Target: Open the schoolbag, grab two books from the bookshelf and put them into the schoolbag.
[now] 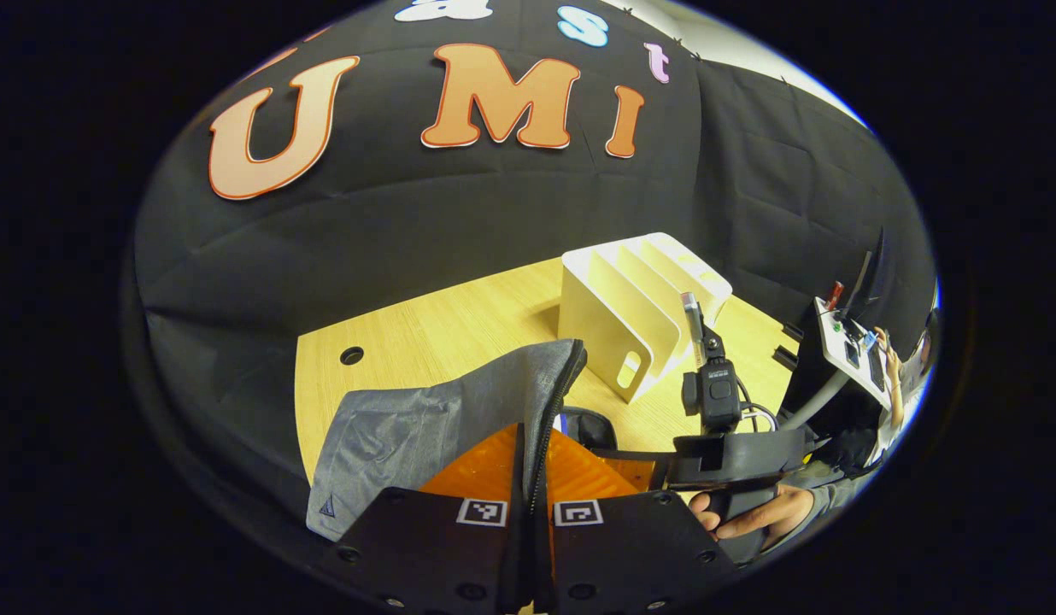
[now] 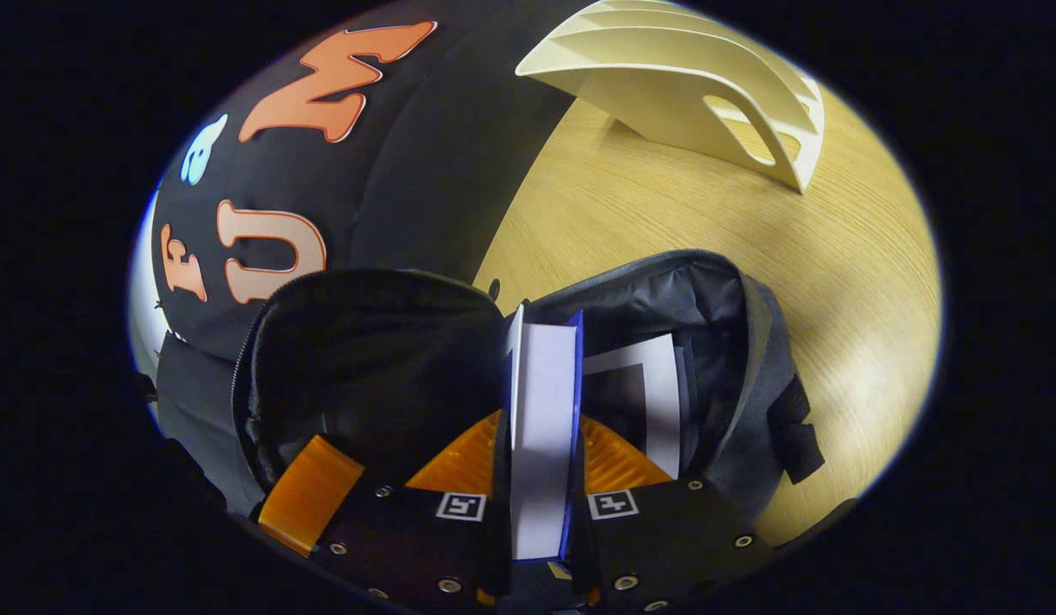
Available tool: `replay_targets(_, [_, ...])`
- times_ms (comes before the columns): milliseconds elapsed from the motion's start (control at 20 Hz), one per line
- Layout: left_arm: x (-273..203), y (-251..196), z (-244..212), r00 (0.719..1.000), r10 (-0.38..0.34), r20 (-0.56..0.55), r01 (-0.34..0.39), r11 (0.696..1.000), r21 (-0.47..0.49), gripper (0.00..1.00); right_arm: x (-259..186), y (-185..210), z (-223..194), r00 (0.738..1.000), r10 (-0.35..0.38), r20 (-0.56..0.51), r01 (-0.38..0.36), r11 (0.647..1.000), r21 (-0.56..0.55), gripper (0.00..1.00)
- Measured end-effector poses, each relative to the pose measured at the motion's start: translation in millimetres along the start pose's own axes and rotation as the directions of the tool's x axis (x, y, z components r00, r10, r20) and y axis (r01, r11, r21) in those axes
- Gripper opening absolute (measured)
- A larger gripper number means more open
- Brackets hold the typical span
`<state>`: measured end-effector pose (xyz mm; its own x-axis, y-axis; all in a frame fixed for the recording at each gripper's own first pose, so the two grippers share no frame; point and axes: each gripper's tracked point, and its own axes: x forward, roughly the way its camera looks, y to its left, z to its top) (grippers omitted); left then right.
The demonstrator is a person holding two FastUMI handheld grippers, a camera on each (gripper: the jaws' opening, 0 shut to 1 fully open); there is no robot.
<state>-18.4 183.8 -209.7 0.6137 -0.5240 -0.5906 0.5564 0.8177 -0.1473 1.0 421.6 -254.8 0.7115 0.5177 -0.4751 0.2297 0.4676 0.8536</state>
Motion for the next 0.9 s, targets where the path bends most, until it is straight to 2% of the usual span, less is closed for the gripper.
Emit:
replay_targets(200, [-2.2,4.5,-0.5,0.999,0.039,0.005,-0.039,0.998,-0.044,0.06,0.4,1.7,1.7,0.996,-0.043,-0.072,0.04,0.998,-0.05,0.33])
replay_targets(300, [-1.2,7.1,0.8,0.997,0.078,0.004,-0.078,0.996,-0.051,0.06,-2.9,-5.4,0.4,0.987,-0.104,-0.123,0.092,0.991,-0.099,0.4])
replay_targets(350, [-0.7,7.3,-0.6,0.995,0.1,-0.001,-0.099,0.993,-0.057,0.06,-8.7,-13.6,-3.0,0.972,-0.159,-0.172,0.136,0.981,-0.135,0.43])
replay_targets(400, [3.0,8.5,-2.0,0.993,0.121,-0.007,-0.121,0.99,-0.072,0.07,-18.2,-19.8,-5.5,0.958,-0.2,-0.207,0.159,0.967,-0.197,0.53])
replay_targets(450, [5.6,6.2,-5.0,0.991,0.134,-0.014,-0.134,0.986,-0.096,0.07,-25.7,-22.2,-5.4,0.949,-0.214,-0.231,0.15,0.952,-0.268,0.57])
replay_targets(500, [7.1,3.0,-8.3,0.989,0.147,-0.02,-0.148,0.981,-0.122,0.1,-33.5,-19.6,-2.3,0.948,-0.208,-0.241,0.124,0.939,-0.322,0.68])
replay_targets(550, [9.3,-1.0,-9.1,0.988,0.156,-0.021,-0.158,0.977,-0.142,0.1,-41.7,-14.4,1.5,0.949,-0.196,-0.246,0.1,0.93,-0.355,0.73])
replay_targets(600, [10.0,-2.6,-10.2,0.985,0.173,-0.023,-0.175,0.972,-0.157,0.14,-48.7,-8.9,9.2,0.953,-0.184,-0.239,0.083,0.923,-0.376,0.8])
replay_targets(650, [10.8,-4.2,-9.7,0.981,0.193,-0.025,-0.195,0.966,-0.172,0.16,-56.6,-7.9,20.7,0.958,-0.176,-0.224,0.073,0.912,-0.403,0.68])
replay_targets(700, [12.1,-6.3,-9.9,0.977,0.21,-0.027,-0.212,0.958,-0.194,0.18,-63.4,-9.6,34.8,0.964,-0.177,-0.2,0.075,0.897,-0.435,0.87])
replay_targets(800, [17.7,-12.8,-11.9,0.971,0.234,-0.043,-0.238,0.94,-0.243,0.25,-83.8,-16.3,65.0,0.971,-0.195,-0.137,0.101,0.859,-0.502,0.9])
replay_targets(850, [18.8,-19.8,-12.4,0.97,0.239,-0.045,-0.243,0.935,-0.258,0.22,-95.6,-21.4,78.9,0.973,-0.205,-0.108,0.118,0.839,-0.532,0.93])
replay_targets(900, [20.9,-28.8,-8.8,0.972,0.231,-0.037,-0.233,0.935,-0.267,0.32,-106.7,-23.8,92.7,0.976,-0.204,-0.081,0.125,0.82,-0.559,0.98])
